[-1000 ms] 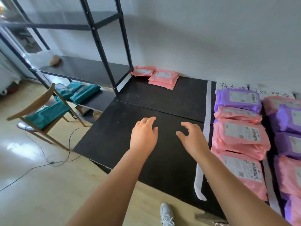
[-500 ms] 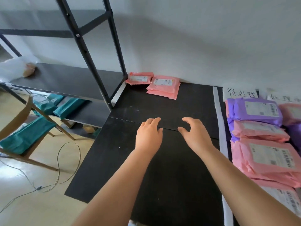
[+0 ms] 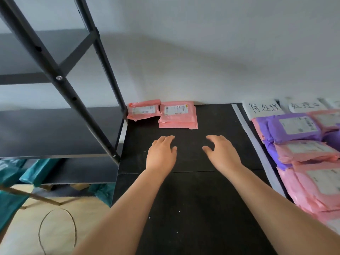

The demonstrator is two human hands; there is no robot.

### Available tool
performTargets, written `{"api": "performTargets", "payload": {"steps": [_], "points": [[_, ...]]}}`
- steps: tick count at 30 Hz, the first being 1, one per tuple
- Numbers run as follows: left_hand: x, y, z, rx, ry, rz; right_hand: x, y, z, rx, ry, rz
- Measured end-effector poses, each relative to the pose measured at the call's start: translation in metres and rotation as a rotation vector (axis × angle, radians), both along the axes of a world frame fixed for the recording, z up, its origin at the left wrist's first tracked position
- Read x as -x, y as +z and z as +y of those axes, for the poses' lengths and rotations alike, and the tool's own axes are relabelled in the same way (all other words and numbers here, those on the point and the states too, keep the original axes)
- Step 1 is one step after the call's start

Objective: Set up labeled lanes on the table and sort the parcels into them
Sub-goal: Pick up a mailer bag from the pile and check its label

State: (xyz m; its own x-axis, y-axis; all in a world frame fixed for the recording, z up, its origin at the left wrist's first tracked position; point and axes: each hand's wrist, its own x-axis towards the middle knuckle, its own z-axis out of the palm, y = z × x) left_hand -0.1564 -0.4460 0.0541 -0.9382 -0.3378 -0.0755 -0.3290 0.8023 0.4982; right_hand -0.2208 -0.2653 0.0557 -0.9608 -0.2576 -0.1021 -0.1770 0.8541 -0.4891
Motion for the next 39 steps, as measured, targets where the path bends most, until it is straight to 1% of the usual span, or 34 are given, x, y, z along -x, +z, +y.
{"api": "performTargets", "payload": {"steps": [5, 10, 13, 16, 19, 23, 28, 33, 37, 39], "points": [[0.052, -0.015, -0.02, 0.018, -0.027, -0.043, 0.049, -0.013, -0.018, -0.084, 0.007, 0.051], [0.105, -0.034, -0.036, 0.097, -0.031, -0.088, 0.116, -0.035, -0.039, -0.195, 0.095, 0.111], [0.14, -0.048, -0.045, 0.149, -0.045, -0.115, 0.157, -0.052, -0.055, -0.29, 0.158, 0.116], [0.174, -0.066, -0.051, 0.195, -0.068, -0.13, 0.192, -0.07, -0.073, -0.377, 0.19, 0.084], [0.196, -0.09, -0.057, 0.233, -0.098, -0.159, 0.22, -0.09, -0.091, -0.452, 0.143, -0.005], [0.215, -0.116, -0.062, 0.23, -0.122, -0.231, 0.243, -0.113, -0.103, -0.414, 0.048, -0.112], [0.222, -0.132, -0.061, 0.178, -0.117, -0.258, 0.253, -0.129, -0.109, -0.343, -0.017, -0.084], [0.216, -0.13, -0.061, 0.147, -0.12, -0.243, 0.253, -0.128, -0.107, -0.325, -0.071, -0.05], [0.206, -0.12, -0.058, 0.098, -0.135, -0.271, 0.246, -0.121, -0.104, -0.307, -0.094, -0.099], [0.202, -0.118, -0.056, 0.092, -0.142, -0.279, 0.24, -0.119, -0.105, -0.309, -0.115, -0.154]]}}
